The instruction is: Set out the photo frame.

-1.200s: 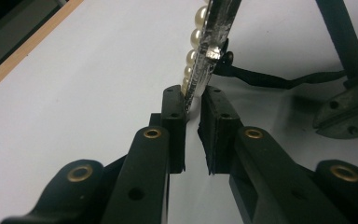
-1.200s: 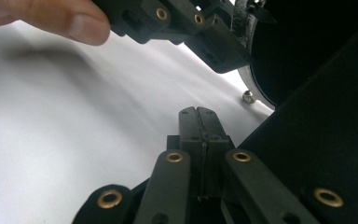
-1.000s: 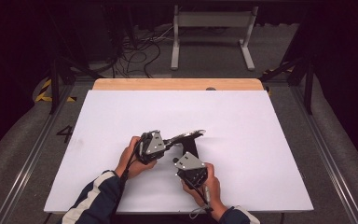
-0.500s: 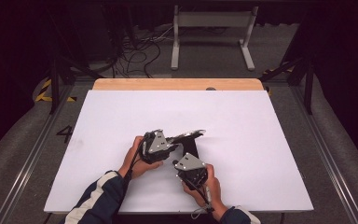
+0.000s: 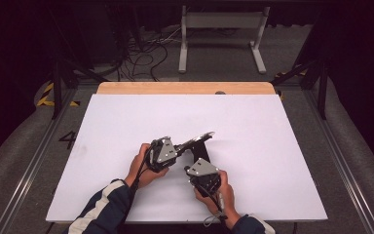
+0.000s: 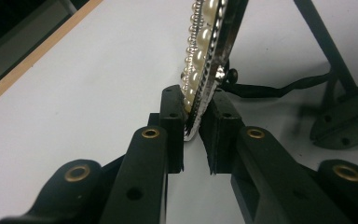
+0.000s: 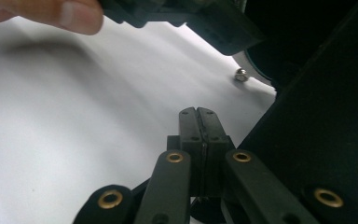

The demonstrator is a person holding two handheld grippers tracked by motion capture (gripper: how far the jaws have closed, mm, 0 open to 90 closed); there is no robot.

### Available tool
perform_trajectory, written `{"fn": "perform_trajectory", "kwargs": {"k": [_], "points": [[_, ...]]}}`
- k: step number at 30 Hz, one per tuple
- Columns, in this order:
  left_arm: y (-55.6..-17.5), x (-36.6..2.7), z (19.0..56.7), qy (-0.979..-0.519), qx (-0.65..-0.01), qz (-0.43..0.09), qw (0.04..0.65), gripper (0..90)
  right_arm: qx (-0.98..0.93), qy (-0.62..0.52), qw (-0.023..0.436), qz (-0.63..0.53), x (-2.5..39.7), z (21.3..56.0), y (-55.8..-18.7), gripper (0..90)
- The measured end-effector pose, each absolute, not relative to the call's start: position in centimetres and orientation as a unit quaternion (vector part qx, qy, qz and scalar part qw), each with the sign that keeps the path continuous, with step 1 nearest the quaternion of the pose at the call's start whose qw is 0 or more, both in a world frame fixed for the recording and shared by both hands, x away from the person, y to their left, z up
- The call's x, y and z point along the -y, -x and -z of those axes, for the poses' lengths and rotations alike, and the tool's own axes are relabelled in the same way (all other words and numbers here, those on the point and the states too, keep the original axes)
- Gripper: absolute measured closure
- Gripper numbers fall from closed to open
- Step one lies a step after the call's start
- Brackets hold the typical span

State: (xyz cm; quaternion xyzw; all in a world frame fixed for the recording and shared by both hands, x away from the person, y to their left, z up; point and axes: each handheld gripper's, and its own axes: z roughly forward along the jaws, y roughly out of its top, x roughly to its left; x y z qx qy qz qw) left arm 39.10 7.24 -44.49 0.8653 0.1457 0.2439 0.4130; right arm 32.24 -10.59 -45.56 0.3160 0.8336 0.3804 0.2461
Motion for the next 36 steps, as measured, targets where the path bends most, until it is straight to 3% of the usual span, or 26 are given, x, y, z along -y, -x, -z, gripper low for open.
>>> {"fn": "perform_trajectory", "kwargs": {"k": [9, 36], "points": [[-38.3, -7.0, 44.3, -0.870, -0.142, -0.269, 0.387, 80.6, -0.839, -0.316, 0.241, -0.372, 10.8, 45.5, -32.3, 90.0], [-37.5, -6.8, 44.1, -0.877, -0.127, -0.266, 0.380, 79.5, -0.851, -0.308, 0.219, -0.364, 13.3, 45.1, -33.7, 90.0]]}}
